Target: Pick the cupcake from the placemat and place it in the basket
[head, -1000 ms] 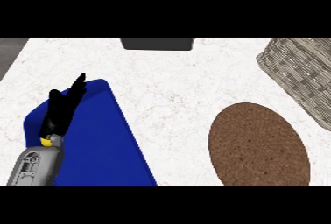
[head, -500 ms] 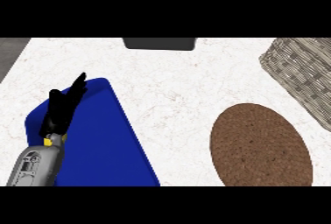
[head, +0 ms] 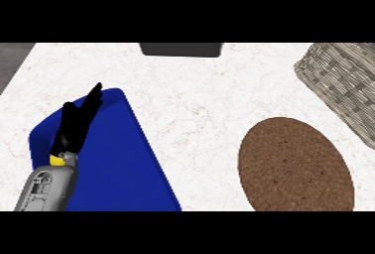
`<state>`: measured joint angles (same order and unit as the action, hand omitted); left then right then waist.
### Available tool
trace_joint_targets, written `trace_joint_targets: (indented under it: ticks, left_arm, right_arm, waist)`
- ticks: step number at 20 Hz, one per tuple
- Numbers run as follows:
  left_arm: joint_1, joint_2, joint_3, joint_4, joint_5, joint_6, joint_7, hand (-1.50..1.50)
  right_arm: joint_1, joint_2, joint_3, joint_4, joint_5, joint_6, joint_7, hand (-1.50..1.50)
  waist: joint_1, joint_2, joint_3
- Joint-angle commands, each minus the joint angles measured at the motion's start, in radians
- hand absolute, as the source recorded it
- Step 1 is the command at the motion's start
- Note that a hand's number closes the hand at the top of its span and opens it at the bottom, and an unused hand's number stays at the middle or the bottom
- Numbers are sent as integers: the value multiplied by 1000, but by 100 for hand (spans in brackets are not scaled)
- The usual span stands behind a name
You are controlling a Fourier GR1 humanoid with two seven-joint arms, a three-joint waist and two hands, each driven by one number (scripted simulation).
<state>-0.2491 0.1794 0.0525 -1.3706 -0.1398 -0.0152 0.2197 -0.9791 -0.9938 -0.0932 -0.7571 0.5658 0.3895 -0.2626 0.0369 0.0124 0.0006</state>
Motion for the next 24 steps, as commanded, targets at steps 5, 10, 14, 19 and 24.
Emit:
trace_joint_targets:
  ticks: [5,10,14,19,24]
  left_arm:
    - [23,-44,-46,-67,-28,24,46,0]
    - [58,-12,-17,-75,4,-13,34,0]
    - [-53,9,28,54,4,-8,-8,0]
    - [-9,-11,-7,-11,-15,0,19,0]
    - [-23,28,33,9,23,-41,8,0]
  right_arm:
    - [-61,33,39,278,129,-128,-195,150]
    - [-34,108,-33,425,67,-116,-151,150]
    - [-104,93,-68,500,46,-62,-195,-150]
    - [-120,120,-122,537,14,-136,-226,-150]
    - [-123,72,-250,568,-96,-197,-227,-150]
  waist:
    - [9,0,1]
    - [11,2,2]
    - [6,12,1]
    - [10,5,2]
    - [6,6,2]
